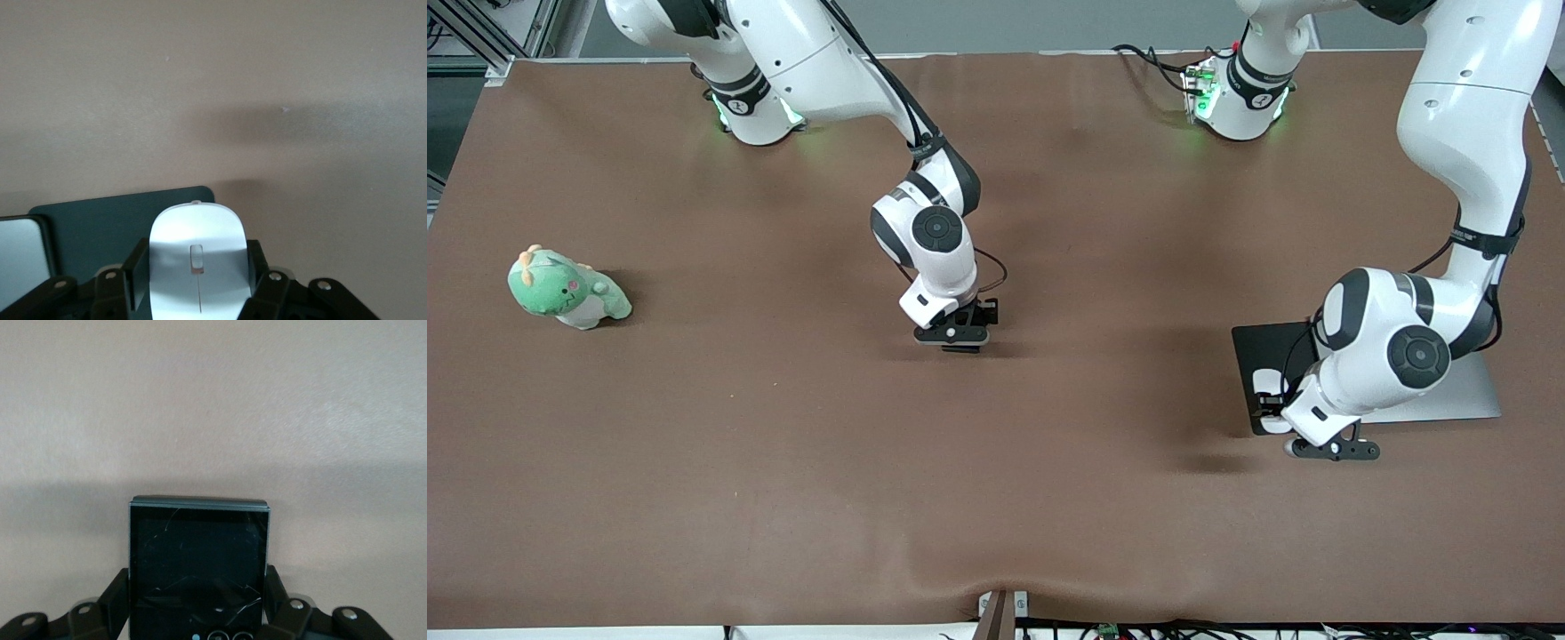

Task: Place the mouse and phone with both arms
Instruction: 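Lower the mouse onto the pad while the right gripper carries the phone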

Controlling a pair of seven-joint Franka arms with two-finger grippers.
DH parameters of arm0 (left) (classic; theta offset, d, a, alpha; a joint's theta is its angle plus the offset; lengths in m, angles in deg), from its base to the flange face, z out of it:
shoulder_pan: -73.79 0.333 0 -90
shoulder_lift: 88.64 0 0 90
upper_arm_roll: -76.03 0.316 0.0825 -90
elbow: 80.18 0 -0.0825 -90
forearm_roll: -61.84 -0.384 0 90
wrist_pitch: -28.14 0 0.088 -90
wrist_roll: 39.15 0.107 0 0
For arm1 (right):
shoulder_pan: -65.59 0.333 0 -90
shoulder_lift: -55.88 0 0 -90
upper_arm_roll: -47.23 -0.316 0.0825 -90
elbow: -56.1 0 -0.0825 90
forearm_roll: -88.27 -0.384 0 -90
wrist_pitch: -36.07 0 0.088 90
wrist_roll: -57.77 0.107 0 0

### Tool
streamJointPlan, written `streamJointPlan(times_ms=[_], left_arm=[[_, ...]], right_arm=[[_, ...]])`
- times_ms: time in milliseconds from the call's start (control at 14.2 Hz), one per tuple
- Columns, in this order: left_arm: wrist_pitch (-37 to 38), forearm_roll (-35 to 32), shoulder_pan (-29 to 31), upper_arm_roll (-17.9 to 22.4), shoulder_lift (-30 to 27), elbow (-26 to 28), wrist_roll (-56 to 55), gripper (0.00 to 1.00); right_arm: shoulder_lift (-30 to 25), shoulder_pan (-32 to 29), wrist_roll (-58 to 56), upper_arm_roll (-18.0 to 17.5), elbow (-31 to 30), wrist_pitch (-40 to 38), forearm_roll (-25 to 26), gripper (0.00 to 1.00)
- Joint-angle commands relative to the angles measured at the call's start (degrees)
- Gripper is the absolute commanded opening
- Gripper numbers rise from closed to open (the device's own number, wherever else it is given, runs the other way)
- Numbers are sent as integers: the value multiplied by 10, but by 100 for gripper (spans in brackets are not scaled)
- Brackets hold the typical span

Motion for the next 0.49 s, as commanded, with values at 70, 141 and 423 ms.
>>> streamJointPlan(times_ms=[70,141,423], left_arm=[[-64,-6,16,-5,-25,85,10,0],[-76,-10,19,-5,-22,94,10,0],[-91,-70,52,-5,-19,117,11,0]], right_arm=[[-11,-15,23,4,65,-106,6,0],[-25,-21,24,5,85,-144,6,0],[-89,-93,-27,5,92,-203,6,0]])
